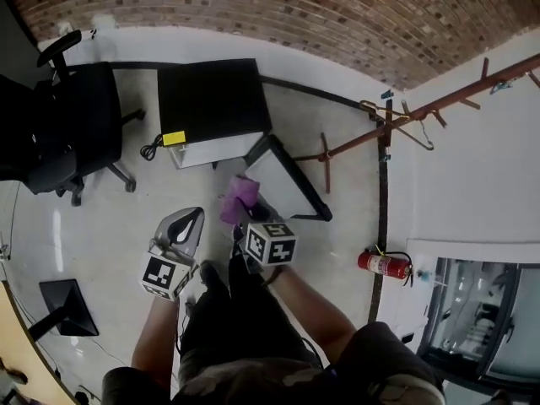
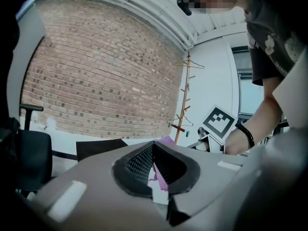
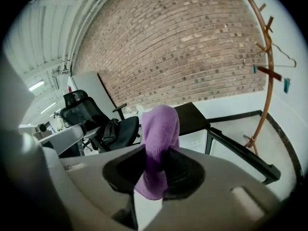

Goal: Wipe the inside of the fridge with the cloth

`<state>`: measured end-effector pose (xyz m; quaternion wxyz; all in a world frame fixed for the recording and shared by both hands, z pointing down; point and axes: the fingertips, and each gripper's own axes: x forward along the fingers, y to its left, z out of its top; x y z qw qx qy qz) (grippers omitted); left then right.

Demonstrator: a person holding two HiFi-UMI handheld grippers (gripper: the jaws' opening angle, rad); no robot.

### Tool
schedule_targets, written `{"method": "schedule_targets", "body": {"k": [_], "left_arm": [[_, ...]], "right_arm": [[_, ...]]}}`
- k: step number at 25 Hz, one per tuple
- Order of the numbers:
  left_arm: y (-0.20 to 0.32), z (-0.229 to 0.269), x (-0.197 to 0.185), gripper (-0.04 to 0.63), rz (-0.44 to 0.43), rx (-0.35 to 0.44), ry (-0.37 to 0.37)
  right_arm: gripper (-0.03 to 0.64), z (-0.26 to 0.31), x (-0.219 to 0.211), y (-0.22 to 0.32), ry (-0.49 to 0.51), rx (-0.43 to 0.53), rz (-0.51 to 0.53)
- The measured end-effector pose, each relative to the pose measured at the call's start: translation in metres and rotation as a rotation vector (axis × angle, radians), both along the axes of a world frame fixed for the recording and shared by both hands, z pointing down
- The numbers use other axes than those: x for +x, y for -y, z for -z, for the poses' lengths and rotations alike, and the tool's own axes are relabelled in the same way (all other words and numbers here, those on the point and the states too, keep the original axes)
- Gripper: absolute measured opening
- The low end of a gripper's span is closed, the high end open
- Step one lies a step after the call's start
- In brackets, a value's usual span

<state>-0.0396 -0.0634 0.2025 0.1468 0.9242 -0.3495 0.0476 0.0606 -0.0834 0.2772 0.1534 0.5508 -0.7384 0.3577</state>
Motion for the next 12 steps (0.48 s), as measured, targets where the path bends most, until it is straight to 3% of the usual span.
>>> {"method": "schedule_targets", "body": {"k": [6,12], "left_arm": [[-0.039,0.069,0.012,0.017,-0.071,0.062,0.000],[-0.058,0.101,0.022,0.017,-0.051,0.113,0.027]], "right_arm": [[0.080,0.055,0.015,-0.040,-0.011,0.043,0.035],[0.080,0.078,0.020,-0.067,0.023,0.078,0.101]]}}
